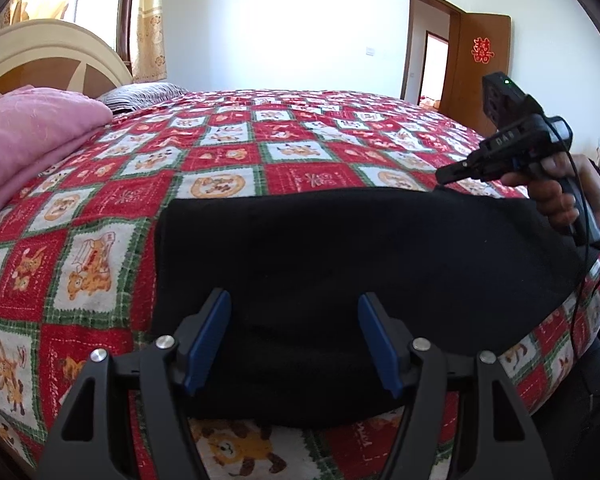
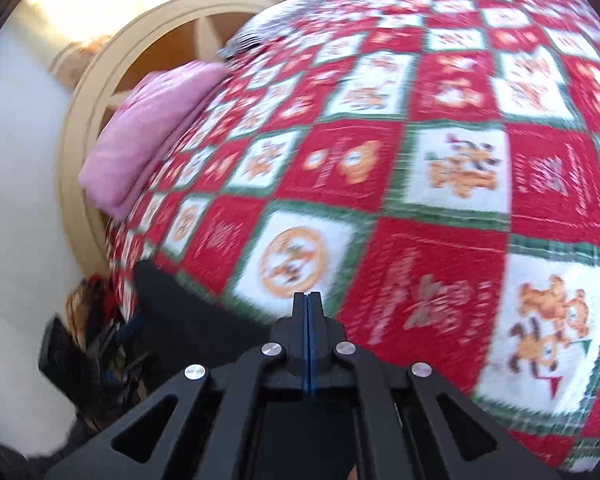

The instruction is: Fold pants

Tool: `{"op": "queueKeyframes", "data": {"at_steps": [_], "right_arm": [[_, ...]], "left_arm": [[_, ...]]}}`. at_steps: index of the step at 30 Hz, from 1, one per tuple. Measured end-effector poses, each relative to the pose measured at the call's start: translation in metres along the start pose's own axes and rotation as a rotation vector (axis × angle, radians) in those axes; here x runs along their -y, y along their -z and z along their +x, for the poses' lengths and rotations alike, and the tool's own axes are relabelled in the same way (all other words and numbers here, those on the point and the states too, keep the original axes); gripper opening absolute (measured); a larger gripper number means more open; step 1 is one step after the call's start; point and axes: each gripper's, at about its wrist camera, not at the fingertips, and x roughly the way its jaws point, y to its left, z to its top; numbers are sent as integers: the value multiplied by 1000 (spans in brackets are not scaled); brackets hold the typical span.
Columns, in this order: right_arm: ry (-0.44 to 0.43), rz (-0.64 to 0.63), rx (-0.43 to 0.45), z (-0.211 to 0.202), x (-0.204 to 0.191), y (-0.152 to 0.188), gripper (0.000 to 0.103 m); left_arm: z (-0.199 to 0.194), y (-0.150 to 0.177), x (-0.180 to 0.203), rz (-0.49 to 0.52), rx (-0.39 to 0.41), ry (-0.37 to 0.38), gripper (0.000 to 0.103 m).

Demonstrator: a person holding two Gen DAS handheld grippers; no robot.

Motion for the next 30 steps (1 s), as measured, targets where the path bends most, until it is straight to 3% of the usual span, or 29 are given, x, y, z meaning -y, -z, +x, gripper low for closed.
{"op": "queueKeyframes", "data": {"at_steps": [4, 6, 7, 8, 9, 10, 13, 16, 24, 25, 26, 27, 30], "right_arm": [[-56, 21, 13, -9, 4, 4, 1], [-29, -2, 2, -11, -1, 10, 5], [-24, -23, -11, -11, -4, 14, 16], [-31, -31, -16, -13, -4, 16, 37], [-46, -36, -14, -15, -5, 18, 45], [-59, -36, -8, -18, -5, 19, 52], [-81, -15, -8, -21, 1, 19, 53], [-77, 4, -13, -16, 6, 15, 53], [-126, 30, -64, 7, 5, 8, 52], [-132, 20, -75, 10, 2, 9, 43], [-138, 15, -88, 12, -1, 9, 25], [-143, 16, -97, 14, -2, 10, 16], [-142, 30, -86, 14, -4, 11, 6]], "left_arm": [[0, 0, 0, -16, 1, 10, 77], [1, 0, 3, -9, 2, 4, 81], [2, -1, 6, 1, -1, -13, 81], [2, -1, 7, 6, -4, -23, 81], [2, -2, 9, 13, -5, -35, 81], [1, -2, 10, 18, -8, -43, 82], [-4, -3, 10, 19, 0, -46, 88], [-5, -1, 7, 2, 16, -48, 97], [4, 11, 13, 70, -4, -65, 101], [4, 13, 13, 76, 0, -65, 102], [4, 13, 12, 74, 2, -63, 102], [4, 13, 11, 70, 3, -60, 102], [4, 14, 10, 70, 8, -56, 102]]}}
